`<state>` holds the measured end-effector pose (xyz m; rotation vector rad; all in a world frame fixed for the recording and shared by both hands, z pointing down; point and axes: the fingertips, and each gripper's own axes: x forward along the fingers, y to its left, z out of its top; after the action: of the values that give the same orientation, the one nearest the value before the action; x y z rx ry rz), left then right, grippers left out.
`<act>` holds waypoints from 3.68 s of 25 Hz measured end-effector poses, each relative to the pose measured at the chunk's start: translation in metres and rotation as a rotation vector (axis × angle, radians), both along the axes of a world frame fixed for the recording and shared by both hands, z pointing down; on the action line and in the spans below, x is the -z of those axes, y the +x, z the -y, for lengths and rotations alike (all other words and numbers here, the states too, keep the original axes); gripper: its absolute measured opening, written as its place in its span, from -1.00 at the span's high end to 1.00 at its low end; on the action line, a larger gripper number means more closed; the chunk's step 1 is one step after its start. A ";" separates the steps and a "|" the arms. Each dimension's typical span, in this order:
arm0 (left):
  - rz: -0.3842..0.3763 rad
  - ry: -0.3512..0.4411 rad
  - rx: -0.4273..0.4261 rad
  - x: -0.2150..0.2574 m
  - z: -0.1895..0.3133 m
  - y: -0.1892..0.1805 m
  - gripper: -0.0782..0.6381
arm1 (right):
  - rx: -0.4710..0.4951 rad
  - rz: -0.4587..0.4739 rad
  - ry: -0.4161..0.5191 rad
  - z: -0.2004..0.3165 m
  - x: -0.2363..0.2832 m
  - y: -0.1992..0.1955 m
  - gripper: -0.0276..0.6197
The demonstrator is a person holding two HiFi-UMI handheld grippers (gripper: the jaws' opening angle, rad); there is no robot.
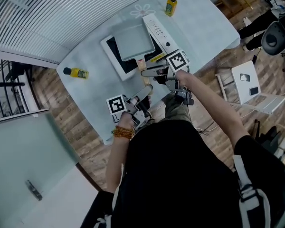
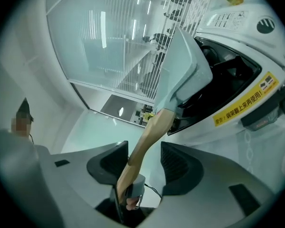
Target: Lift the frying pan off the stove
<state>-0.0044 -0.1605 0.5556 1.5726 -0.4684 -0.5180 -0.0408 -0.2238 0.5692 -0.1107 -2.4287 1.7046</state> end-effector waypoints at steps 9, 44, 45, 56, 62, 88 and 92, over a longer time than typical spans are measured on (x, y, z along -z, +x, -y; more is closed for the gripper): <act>0.035 0.025 -0.023 0.000 0.000 0.004 0.50 | 0.022 -0.061 0.005 -0.005 0.000 0.000 0.35; 0.458 0.188 -0.235 -0.012 -0.009 0.006 0.41 | 0.043 -0.109 0.213 -0.014 -0.002 -0.001 0.29; 0.464 0.189 -0.236 -0.012 -0.009 0.006 0.41 | 0.043 -0.107 0.220 -0.014 -0.001 -0.001 0.29; 0.495 0.198 -0.231 -0.007 -0.009 0.007 0.38 | 0.046 -0.082 0.261 -0.017 0.008 -0.004 0.29; 0.527 0.208 -0.220 -0.002 -0.010 0.003 0.38 | 0.026 -0.040 0.229 -0.018 0.013 -0.005 0.29; 0.613 0.334 -0.227 0.052 -0.021 -0.005 0.37 | -0.017 0.057 0.314 -0.026 0.073 -0.011 0.29; 0.628 0.366 -0.228 0.066 -0.024 -0.006 0.37 | -0.024 0.075 0.344 -0.029 0.090 -0.012 0.29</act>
<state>-0.0104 -0.1364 0.4899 2.1138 -0.6780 0.0897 -0.0526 -0.1947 0.4792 -0.1010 -2.7455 1.2866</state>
